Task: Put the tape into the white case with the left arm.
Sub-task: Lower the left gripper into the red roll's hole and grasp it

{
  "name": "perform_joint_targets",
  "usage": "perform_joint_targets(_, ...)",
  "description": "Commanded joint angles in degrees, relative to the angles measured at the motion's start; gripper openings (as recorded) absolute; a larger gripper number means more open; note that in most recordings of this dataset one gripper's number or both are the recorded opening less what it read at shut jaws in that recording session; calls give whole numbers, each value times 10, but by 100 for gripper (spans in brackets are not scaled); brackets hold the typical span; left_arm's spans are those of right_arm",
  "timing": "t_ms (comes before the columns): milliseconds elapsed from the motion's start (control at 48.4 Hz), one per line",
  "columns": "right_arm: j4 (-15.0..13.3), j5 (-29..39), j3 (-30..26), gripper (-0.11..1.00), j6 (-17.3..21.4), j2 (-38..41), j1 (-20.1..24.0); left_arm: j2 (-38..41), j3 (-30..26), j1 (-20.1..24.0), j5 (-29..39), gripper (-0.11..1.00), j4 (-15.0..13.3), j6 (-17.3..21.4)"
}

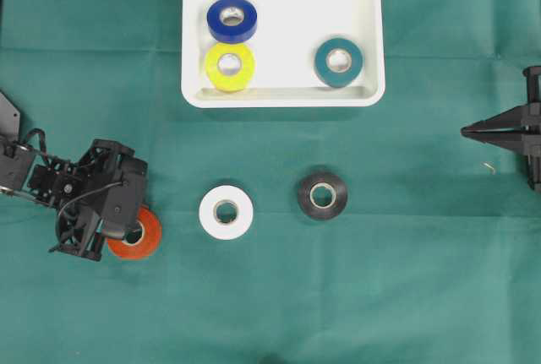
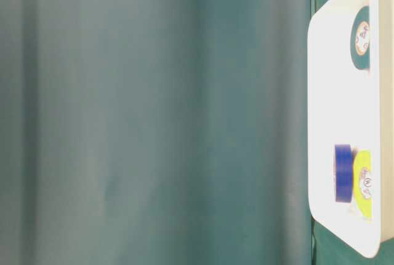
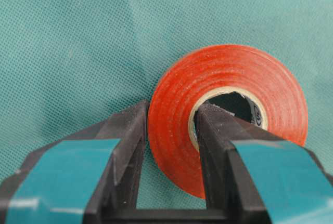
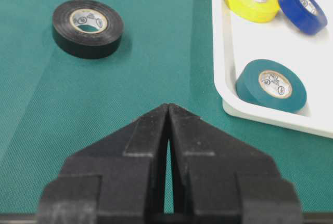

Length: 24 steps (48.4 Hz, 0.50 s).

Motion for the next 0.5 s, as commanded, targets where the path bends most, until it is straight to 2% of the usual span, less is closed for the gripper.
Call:
perform_joint_targets(0,-1,-6,-6,-9,0,4,0,-12,-5,-3,-2,26,-2,-7)
perform_joint_targets(248,-1,-6,-6,-9,0,4,0,-30,-30,-11,9,26,-2,-16)
perform_joint_targets(475,-1,-6,-6,-9,0,4,0,-71,-60,-18,74,26,-2,-16)
